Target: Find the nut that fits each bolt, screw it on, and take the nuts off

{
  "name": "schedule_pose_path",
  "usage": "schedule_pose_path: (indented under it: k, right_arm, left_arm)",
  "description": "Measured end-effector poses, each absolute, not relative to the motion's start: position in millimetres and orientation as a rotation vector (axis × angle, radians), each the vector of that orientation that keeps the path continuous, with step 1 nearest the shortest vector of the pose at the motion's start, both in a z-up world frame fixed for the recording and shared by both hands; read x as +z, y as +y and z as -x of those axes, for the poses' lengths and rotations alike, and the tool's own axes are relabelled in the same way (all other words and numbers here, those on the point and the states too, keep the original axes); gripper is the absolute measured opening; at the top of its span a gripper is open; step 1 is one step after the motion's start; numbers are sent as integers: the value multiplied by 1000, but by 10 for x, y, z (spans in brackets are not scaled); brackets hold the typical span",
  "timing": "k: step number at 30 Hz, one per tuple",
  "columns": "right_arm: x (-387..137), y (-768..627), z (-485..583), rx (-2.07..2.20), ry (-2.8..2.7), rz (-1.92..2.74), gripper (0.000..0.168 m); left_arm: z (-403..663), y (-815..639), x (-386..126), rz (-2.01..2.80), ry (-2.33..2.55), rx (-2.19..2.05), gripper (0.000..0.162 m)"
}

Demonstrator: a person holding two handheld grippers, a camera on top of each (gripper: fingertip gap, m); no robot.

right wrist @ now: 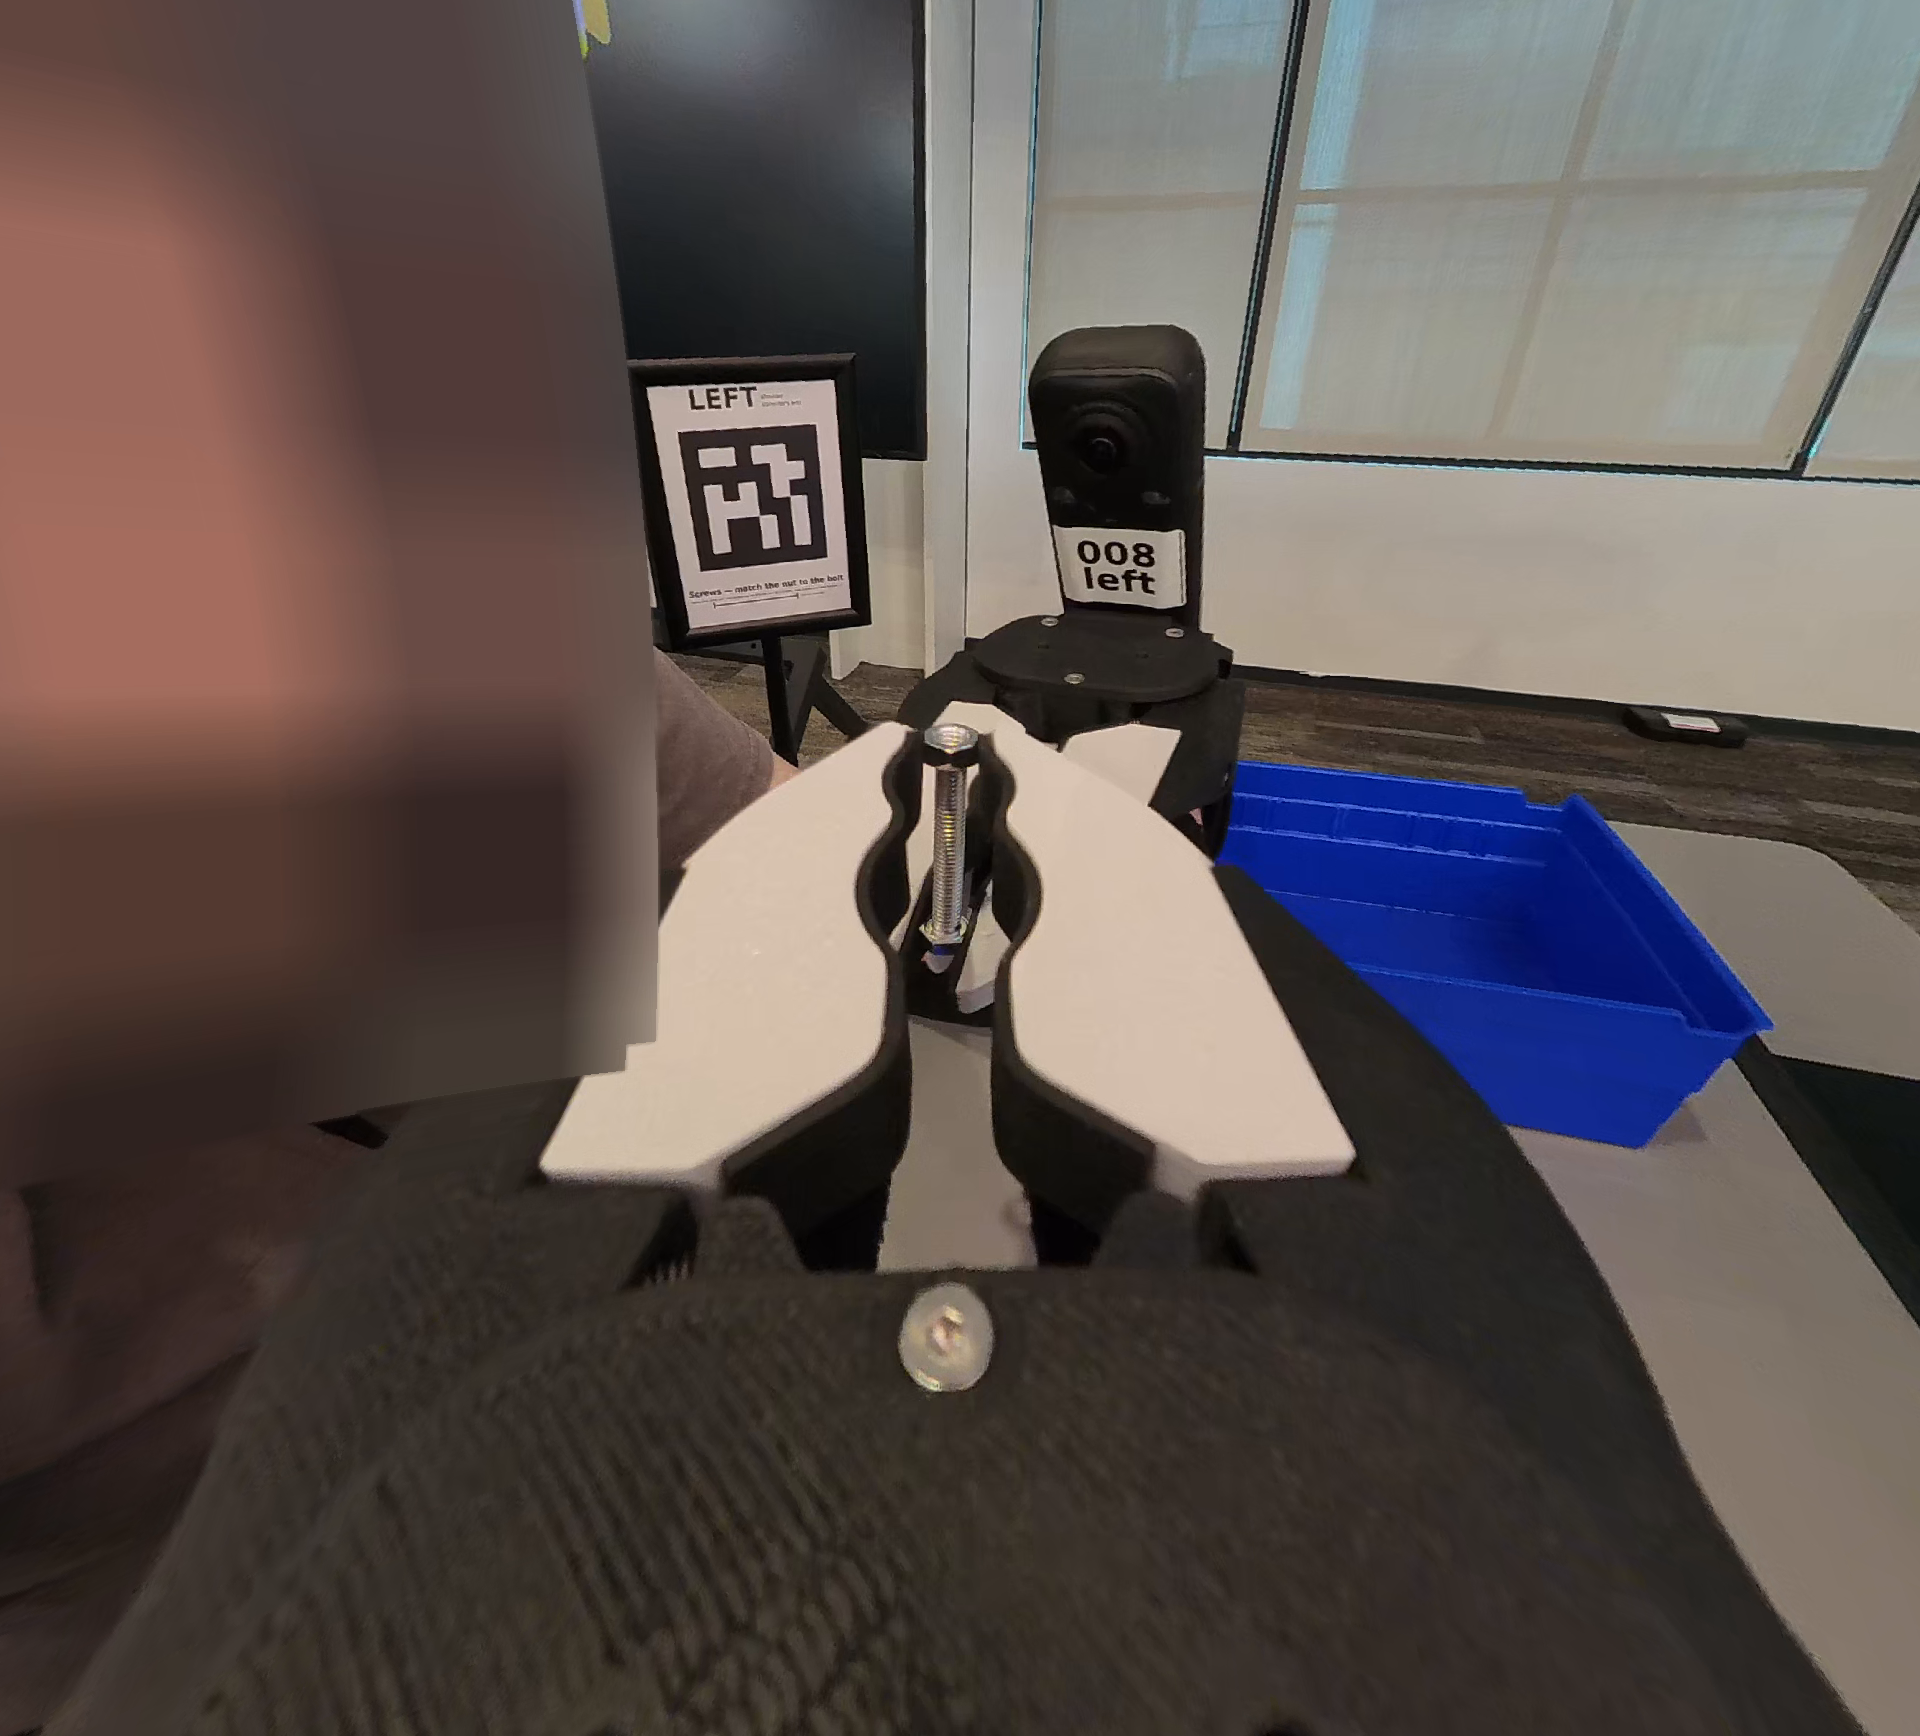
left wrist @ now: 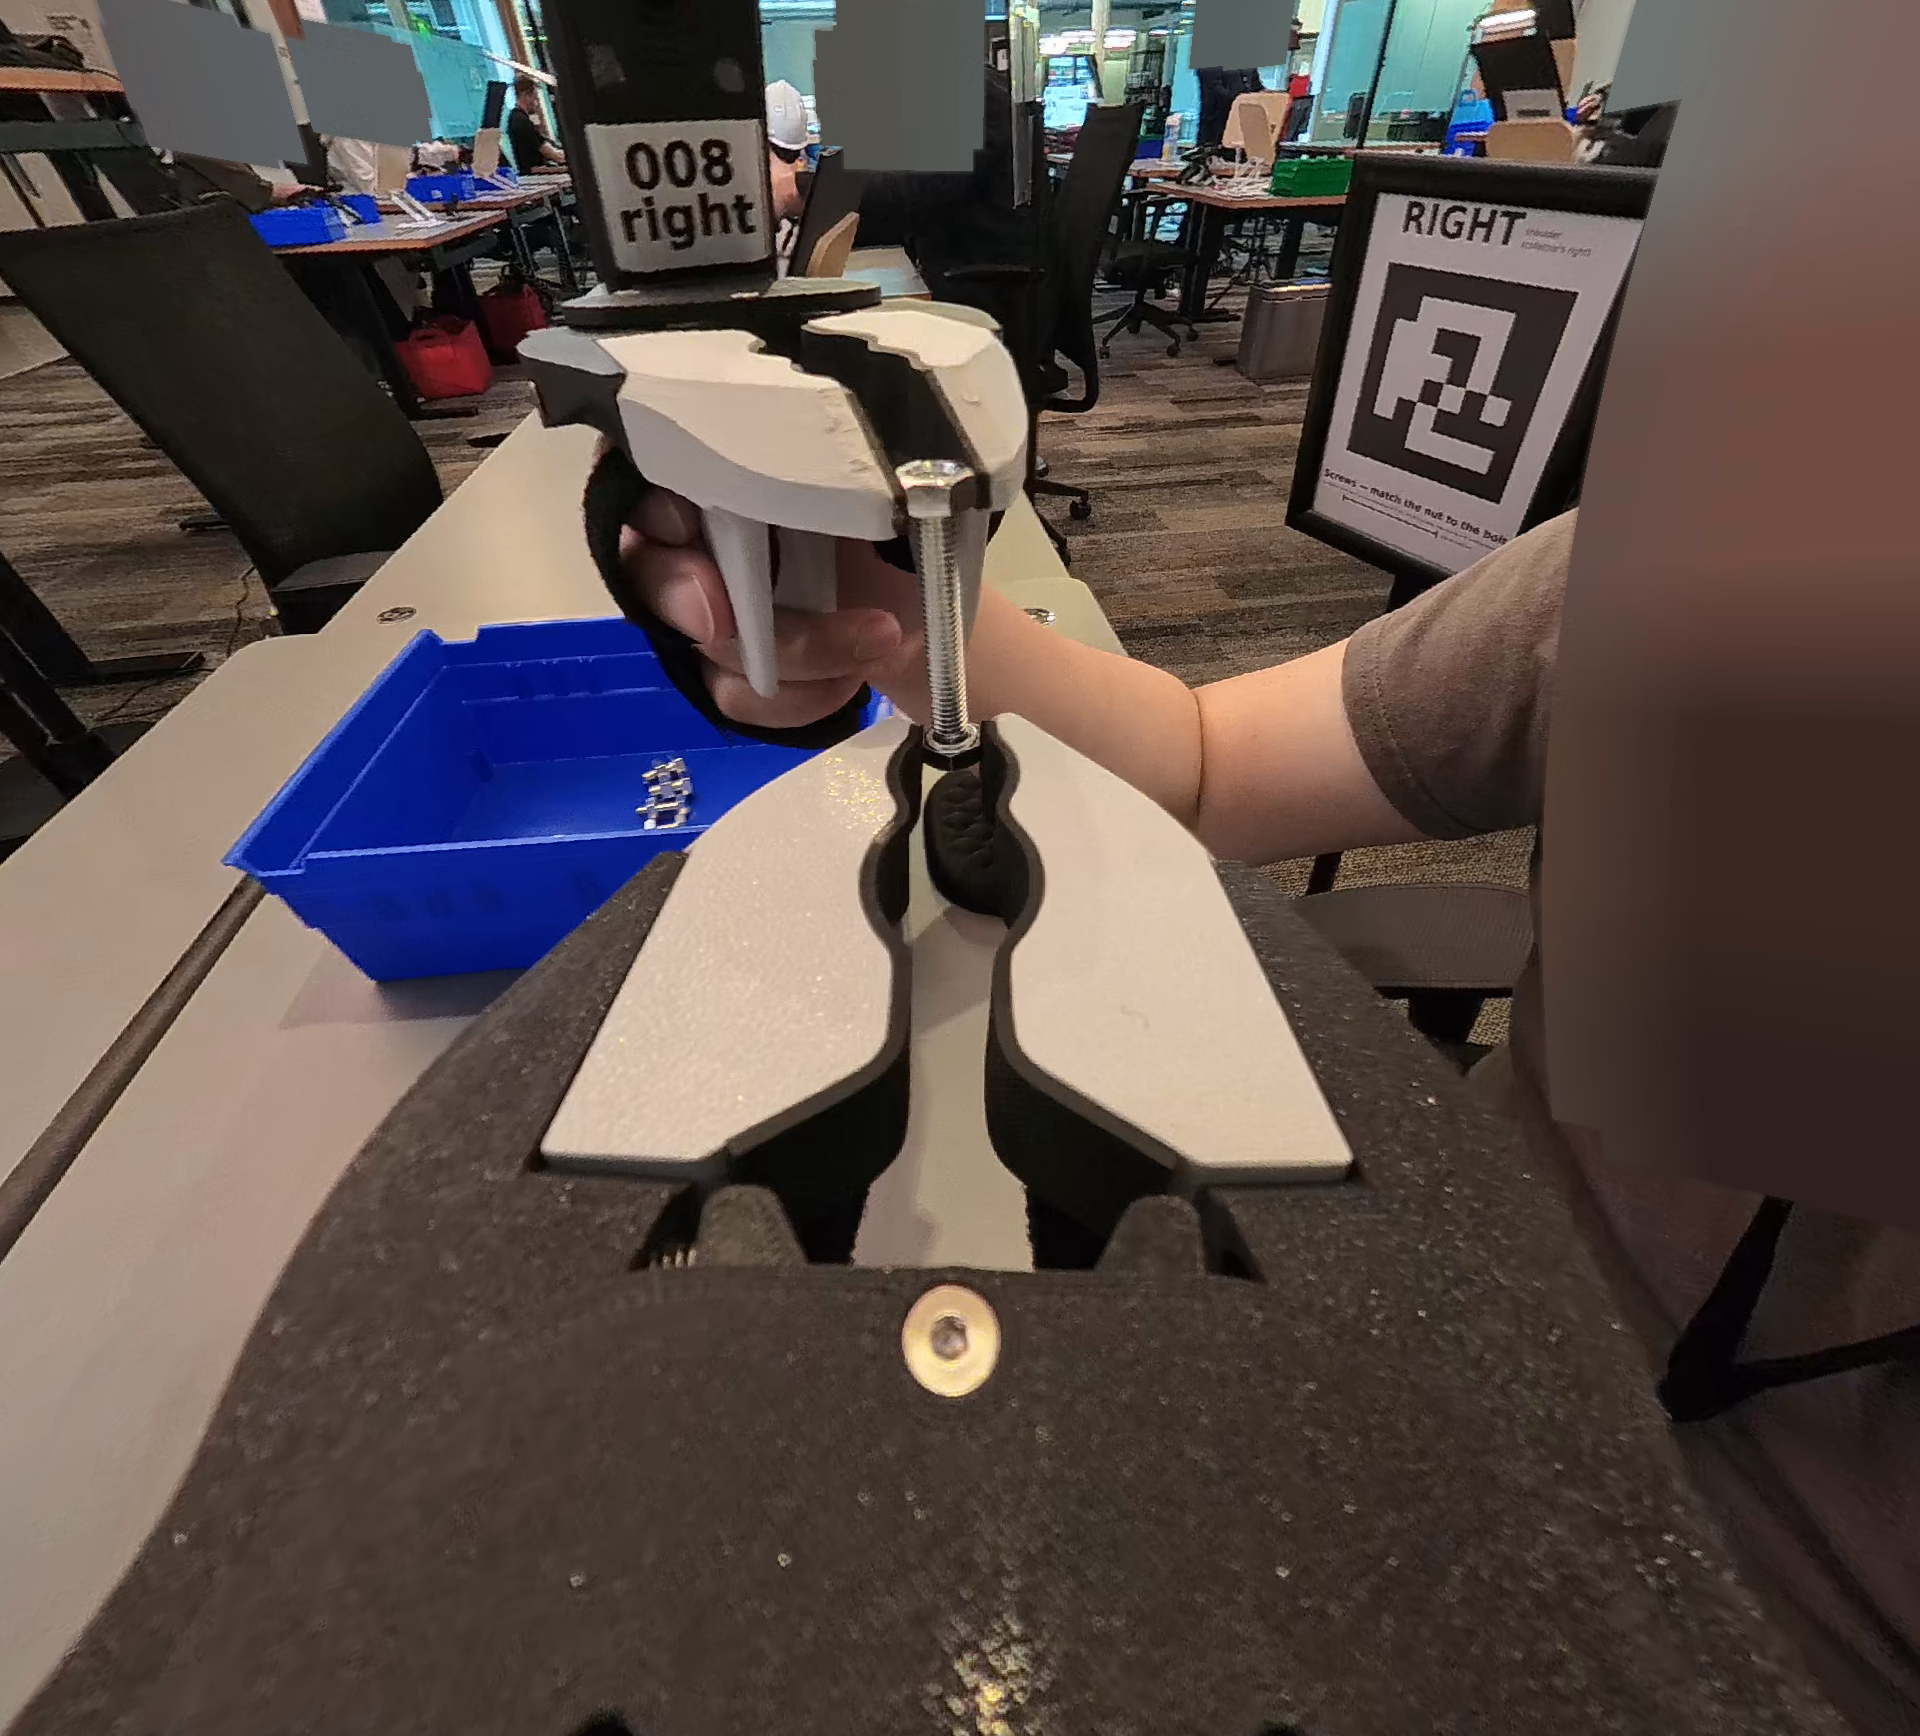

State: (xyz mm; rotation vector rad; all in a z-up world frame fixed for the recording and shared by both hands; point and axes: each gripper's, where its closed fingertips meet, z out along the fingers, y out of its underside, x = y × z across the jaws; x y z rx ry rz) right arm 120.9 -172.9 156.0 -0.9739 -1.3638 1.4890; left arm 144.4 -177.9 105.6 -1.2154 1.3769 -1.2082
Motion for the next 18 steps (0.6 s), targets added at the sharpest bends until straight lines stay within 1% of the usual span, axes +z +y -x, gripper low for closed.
schedule_pose_path:
  k: [12, 18]
  right_arm:
    - [1515, -1298, -1133, 1144, -1161, 1199, 11]
    - [1455, -1191, -1122, 1118, -1090, 1316, 11]
  left_arm:
    - [-1353, -1349, 1020, 1373, 1190, -1025, 10]
    - [-1324, -1207, 960, 1408, 1167, -845, 10]
